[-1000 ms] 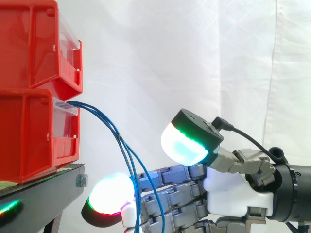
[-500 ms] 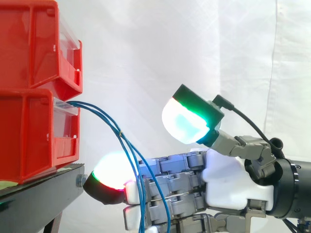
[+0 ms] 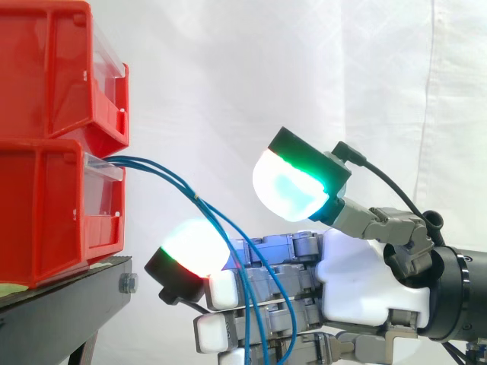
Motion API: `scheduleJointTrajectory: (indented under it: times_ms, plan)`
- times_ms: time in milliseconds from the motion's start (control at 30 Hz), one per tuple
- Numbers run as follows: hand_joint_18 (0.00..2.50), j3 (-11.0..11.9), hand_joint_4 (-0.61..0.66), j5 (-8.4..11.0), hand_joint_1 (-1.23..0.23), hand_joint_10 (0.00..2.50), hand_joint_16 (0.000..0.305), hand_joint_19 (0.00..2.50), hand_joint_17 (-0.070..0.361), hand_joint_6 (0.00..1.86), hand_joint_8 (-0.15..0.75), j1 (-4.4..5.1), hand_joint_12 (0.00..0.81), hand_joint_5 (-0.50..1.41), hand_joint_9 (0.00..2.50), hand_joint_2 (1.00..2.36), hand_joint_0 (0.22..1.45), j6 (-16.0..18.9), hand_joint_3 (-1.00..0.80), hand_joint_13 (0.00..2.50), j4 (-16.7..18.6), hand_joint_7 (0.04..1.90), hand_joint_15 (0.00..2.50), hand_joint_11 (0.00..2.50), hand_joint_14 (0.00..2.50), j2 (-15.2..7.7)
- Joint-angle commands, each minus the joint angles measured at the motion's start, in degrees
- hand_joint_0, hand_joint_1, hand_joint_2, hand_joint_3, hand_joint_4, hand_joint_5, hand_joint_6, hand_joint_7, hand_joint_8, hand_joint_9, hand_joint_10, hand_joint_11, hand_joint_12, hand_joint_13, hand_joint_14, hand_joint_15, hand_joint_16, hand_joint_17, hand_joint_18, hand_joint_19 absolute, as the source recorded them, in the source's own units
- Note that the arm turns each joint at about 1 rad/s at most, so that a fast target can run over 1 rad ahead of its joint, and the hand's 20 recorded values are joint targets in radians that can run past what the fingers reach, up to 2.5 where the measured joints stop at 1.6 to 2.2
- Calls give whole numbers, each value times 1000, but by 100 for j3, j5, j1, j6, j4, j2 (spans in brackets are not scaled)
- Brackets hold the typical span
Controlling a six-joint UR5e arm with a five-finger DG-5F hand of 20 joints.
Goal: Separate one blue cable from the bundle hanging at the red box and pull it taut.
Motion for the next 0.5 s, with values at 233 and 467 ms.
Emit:
scheduleJointTrajectory:
  times_ms: [233,467]
  plan:
    - [612,8,81,0,-647,19,42,523,95,584,250,-4,326,-145,826,1017,621,9,-259,773,18,1201,490,518,17,9]
    - [627,8,98,0,-692,17,43,527,96,777,250,-31,331,-194,827,1013,604,9,-328,787,0,947,511,558,18,9]
